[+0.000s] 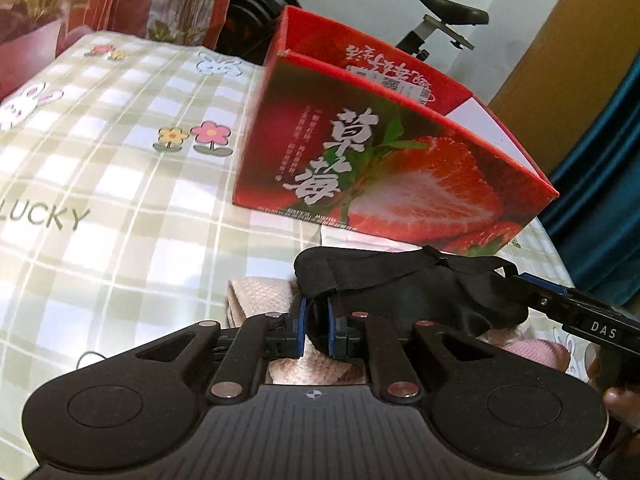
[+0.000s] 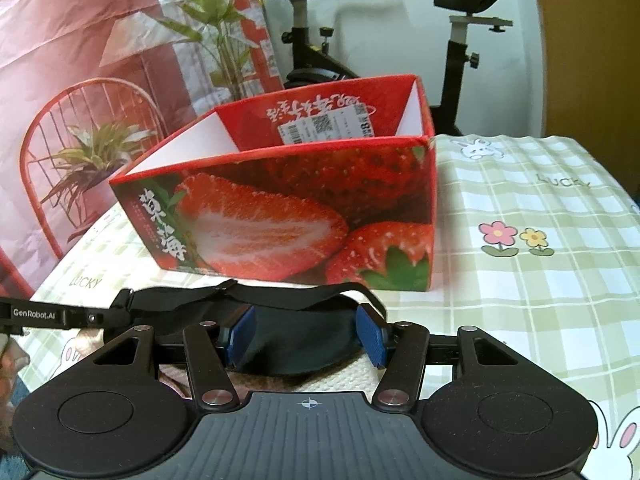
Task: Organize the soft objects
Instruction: 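Close the right gripper on the black strap and lift it, then carry the black strap with the right gripper into the red box and release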
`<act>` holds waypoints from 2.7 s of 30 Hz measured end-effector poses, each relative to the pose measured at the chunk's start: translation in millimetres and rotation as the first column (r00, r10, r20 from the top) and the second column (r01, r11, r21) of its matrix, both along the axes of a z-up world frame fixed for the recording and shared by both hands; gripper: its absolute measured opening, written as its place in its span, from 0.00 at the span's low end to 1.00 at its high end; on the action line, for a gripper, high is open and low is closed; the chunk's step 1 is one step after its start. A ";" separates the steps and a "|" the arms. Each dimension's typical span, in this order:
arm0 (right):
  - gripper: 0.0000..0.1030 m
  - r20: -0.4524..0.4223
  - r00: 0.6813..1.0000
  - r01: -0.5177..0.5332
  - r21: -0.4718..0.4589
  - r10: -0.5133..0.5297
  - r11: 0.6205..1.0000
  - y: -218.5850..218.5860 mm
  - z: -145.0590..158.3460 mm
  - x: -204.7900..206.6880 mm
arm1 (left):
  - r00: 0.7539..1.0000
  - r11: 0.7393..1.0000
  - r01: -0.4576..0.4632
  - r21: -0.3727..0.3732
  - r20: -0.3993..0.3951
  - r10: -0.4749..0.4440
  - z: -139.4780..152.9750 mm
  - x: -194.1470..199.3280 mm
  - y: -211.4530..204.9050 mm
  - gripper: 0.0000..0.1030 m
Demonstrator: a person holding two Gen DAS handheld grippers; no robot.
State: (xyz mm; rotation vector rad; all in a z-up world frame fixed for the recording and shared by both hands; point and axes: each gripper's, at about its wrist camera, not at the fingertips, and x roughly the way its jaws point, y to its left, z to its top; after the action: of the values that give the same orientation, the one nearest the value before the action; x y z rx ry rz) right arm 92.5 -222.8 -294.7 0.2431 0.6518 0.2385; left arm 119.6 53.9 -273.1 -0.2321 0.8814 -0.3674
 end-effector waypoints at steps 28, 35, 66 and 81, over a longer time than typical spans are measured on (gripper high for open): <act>0.51 -0.083 0.994 0.085 0.107 -0.076 0.991 -18.9 -25.5 13.4 | 1.000 1.000 -0.003 0.004 -0.004 0.003 -5.9 -0.2 2.1 0.13; 0.41 -0.048 0.998 0.045 0.127 -0.039 0.991 -13.5 -16.0 13.4 | 1.000 1.000 -0.003 0.004 -0.005 0.003 -5.8 -0.4 2.4 0.13; 0.10 0.090 0.986 -0.140 -0.004 0.140 0.990 9.7 44.8 -15.0 | 0.988 0.999 0.045 0.016 0.145 -0.047 35.6 -37.3 -5.7 0.09; 0.10 0.232 0.955 -0.187 -0.005 0.183 0.982 -4.6 130.6 5.7 | 0.930 1.000 0.024 -0.004 0.366 -0.021 125.3 -16.0 0.2 0.08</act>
State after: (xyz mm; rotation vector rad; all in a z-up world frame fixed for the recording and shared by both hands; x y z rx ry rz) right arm 98.2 -227.3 -164.1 0.1667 0.4405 0.4458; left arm 103.6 54.1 -147.8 -0.1540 0.5142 -0.4203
